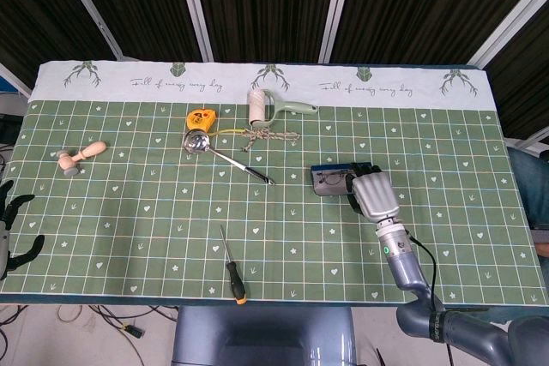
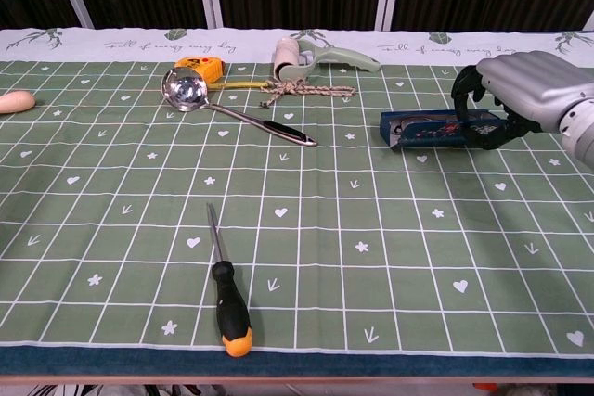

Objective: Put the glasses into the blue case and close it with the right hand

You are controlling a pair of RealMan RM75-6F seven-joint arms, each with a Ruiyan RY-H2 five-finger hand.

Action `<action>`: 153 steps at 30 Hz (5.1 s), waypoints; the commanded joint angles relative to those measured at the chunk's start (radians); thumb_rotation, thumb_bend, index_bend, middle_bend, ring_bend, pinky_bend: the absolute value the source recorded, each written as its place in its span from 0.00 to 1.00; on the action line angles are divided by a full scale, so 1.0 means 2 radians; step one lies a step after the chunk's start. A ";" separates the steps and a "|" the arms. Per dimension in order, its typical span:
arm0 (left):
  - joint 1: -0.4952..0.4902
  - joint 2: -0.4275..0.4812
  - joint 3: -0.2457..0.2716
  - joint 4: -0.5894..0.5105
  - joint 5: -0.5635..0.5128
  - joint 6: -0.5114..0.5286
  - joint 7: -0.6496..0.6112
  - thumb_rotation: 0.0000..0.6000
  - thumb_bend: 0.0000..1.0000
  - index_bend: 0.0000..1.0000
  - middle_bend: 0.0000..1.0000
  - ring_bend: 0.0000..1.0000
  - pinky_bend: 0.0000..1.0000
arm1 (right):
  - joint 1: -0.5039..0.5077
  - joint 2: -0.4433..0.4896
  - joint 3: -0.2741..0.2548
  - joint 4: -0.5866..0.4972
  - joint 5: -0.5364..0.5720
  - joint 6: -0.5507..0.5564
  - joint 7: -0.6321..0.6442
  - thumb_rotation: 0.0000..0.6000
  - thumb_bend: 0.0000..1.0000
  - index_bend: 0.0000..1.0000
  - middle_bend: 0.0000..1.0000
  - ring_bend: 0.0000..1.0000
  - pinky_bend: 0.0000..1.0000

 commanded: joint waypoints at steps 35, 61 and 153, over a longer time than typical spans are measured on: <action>-0.001 0.002 0.001 -0.001 -0.002 -0.004 0.003 1.00 0.31 0.21 0.00 0.00 0.00 | 0.111 0.006 0.064 -0.018 0.197 -0.127 -0.133 1.00 0.61 0.76 0.24 0.18 0.33; 0.000 0.004 0.002 -0.003 -0.001 -0.002 0.000 1.00 0.31 0.21 0.00 0.00 0.00 | 0.174 -0.028 0.079 0.072 0.279 -0.144 -0.155 1.00 0.61 0.74 0.24 0.18 0.33; 0.000 0.011 0.007 -0.010 0.002 -0.010 -0.005 1.00 0.31 0.21 0.00 0.00 0.00 | 0.216 -0.042 0.029 0.152 0.336 -0.191 -0.176 1.00 0.49 0.41 0.30 0.15 0.29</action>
